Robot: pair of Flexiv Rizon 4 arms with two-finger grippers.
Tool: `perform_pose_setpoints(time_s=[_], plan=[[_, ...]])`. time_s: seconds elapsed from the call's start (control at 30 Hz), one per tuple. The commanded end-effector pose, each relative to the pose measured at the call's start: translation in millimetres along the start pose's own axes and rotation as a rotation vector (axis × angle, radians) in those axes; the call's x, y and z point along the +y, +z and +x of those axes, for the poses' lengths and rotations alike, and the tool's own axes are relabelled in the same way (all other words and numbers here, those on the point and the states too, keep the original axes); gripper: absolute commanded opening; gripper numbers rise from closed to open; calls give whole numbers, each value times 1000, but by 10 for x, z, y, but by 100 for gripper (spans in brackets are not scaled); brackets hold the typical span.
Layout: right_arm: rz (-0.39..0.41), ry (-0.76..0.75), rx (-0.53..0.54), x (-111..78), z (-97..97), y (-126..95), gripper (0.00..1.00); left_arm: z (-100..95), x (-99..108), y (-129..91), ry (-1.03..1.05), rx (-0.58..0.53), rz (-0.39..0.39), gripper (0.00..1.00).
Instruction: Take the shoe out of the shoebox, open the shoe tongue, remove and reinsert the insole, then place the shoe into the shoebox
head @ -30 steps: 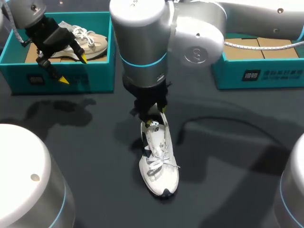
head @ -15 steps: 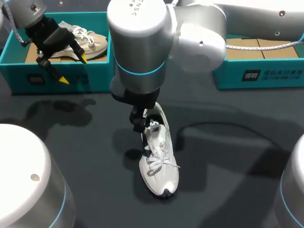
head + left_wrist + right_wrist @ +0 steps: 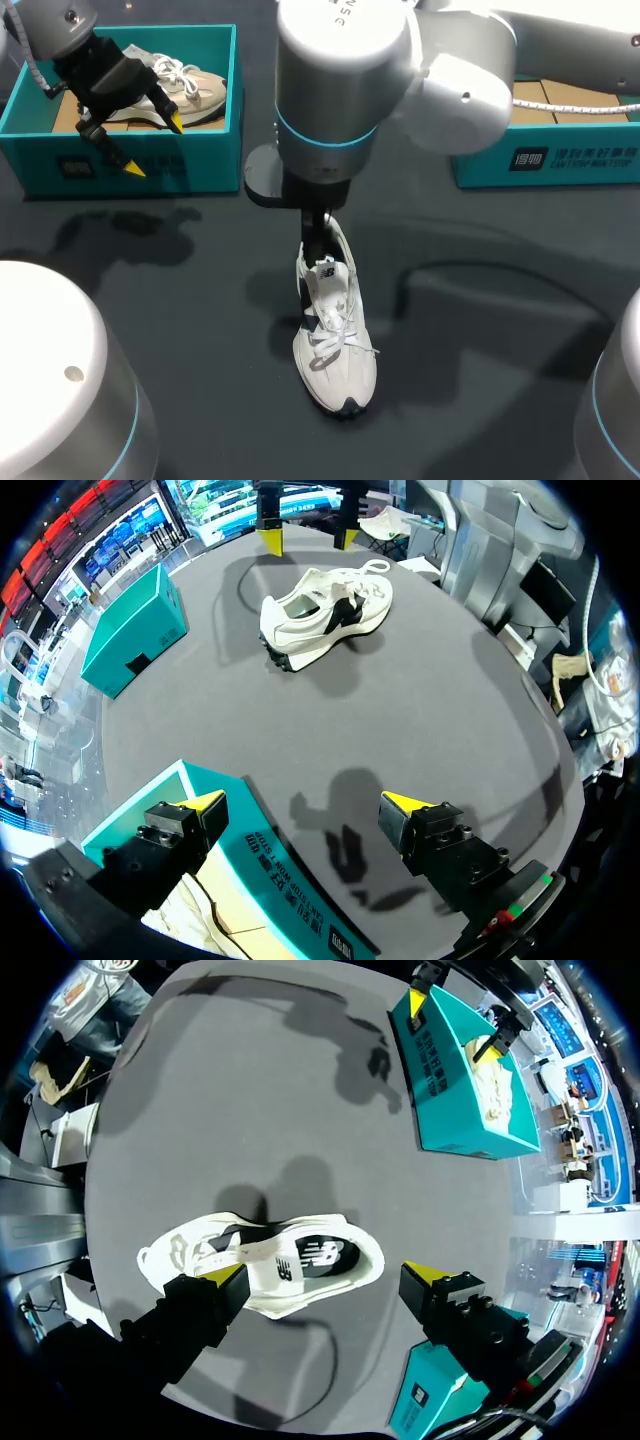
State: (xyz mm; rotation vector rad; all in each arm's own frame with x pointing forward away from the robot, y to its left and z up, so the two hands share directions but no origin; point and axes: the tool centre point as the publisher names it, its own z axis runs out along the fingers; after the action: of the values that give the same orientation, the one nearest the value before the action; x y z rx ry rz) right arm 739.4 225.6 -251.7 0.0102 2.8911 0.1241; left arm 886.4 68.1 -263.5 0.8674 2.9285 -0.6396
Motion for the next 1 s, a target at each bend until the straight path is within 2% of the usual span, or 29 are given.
perform_pose_setpoints(time_s=[0.03,0.33,0.6,1.0], plan=[[1,-1,25,59,-91,150,100,4,-2,-4,0,1,-2,100],[29,2,37,95,-240,387,100,4,-2,-4,0,1,-2,100],[60,-5,34,37,-319,629,100,4,-2,-4,0,1,-2,100],[53,12,44,-111,-450,944,100,4,-2,-4,0,1,-2,100]])
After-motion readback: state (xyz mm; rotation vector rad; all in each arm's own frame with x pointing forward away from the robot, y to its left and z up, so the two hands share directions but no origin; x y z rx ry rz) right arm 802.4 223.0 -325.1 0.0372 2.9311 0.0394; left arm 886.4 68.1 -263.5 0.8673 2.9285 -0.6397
